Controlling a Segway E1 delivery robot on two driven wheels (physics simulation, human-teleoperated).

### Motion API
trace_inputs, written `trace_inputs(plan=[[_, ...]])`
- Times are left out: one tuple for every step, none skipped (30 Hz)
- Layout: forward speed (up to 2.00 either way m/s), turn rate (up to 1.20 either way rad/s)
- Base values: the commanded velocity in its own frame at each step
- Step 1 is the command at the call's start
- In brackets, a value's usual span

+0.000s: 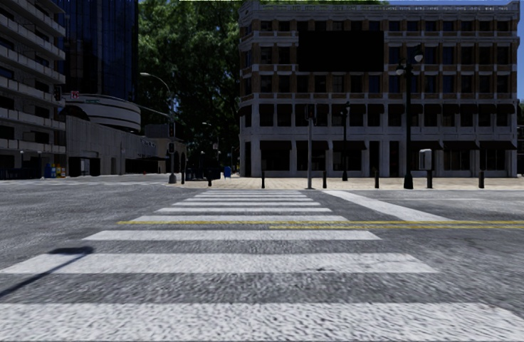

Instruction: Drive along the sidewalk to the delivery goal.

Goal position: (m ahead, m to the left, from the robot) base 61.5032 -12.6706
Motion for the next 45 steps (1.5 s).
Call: trace_inputs(plan=[[2.0,0.0],[2.0,0.0],[2.0,0.0],[2.0,0.0],[2.0,0.0],[2.0,0.0],[2.0,0.0],[2.0,0.0],[2.0,0.0],[2.0,0.0],[2.0,0.0],[2.0,0.0],[2.0,0.0],[2.0,0.0],[2.0,0.0],[2.0,0.0],[2.0,0.0],[2.0,0.0],[2.0,0.0],[2.0,0.0],[2.0,0.0],[2.0,0.0],[2.0,0.0],[2.0,0.0],[2.0,0.0],[2.0,0.0],[2.0,0.0],[2.0,0.0],[2.0,0.0],[2.0,0.0],[2.0,0.0],[2.0,0.0],[2.0,0.0],[2.0,0.0],[2.0,0.0],[2.0,0.0],[2.0,0.0],[2.0,0.0],[2.0,0.0],[2.0,0.0],[2.0,0.0],[2.0,0.0],[2.0,0.0],[2.0,0.0],[2.0,0.0]])
